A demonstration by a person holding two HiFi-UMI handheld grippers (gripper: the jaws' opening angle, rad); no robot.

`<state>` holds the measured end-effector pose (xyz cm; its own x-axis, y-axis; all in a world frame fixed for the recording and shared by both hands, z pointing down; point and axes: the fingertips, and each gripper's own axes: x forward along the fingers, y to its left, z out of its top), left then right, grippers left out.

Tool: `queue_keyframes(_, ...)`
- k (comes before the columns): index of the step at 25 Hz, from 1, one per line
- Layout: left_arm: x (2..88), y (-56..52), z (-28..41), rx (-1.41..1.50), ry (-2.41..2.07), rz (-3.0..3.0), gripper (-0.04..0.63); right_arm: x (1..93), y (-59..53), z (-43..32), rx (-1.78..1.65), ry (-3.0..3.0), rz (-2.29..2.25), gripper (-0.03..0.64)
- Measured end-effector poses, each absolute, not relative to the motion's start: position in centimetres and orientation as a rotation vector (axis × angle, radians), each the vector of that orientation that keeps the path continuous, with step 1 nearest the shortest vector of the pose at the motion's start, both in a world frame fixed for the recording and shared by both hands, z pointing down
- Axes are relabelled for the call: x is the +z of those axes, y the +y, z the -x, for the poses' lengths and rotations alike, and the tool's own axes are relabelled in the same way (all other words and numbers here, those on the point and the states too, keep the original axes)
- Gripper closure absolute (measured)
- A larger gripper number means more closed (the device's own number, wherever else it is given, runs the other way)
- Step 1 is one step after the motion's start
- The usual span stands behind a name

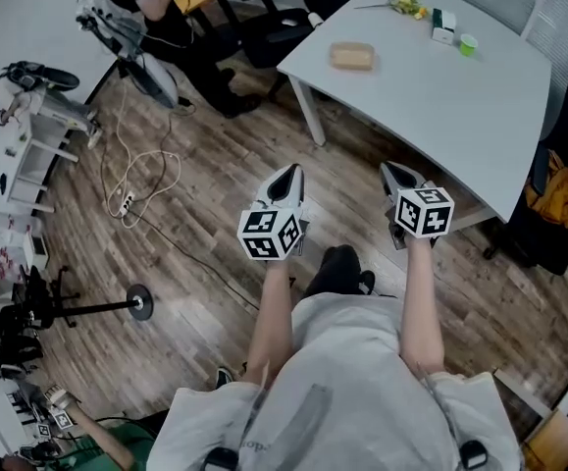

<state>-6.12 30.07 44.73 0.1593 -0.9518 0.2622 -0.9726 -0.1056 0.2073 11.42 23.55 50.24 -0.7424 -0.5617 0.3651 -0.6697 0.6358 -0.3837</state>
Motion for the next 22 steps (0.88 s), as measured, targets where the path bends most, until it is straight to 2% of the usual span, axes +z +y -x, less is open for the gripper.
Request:
queue_keyframes(8, 47.0, 28.8, 9.6, 0.073, -1.877, -2.036, 0.591, 52.2, 21.4, -9.8, 0.764, -2.615, -0.962, 0.612)
queue_keyframes(22, 48.6, 11.0, 13.1, 0.178, -1.705, -2.153, 0.591, 55.5, 8.9, -6.6, 0.828, -2.473, -1.121, 0.612)
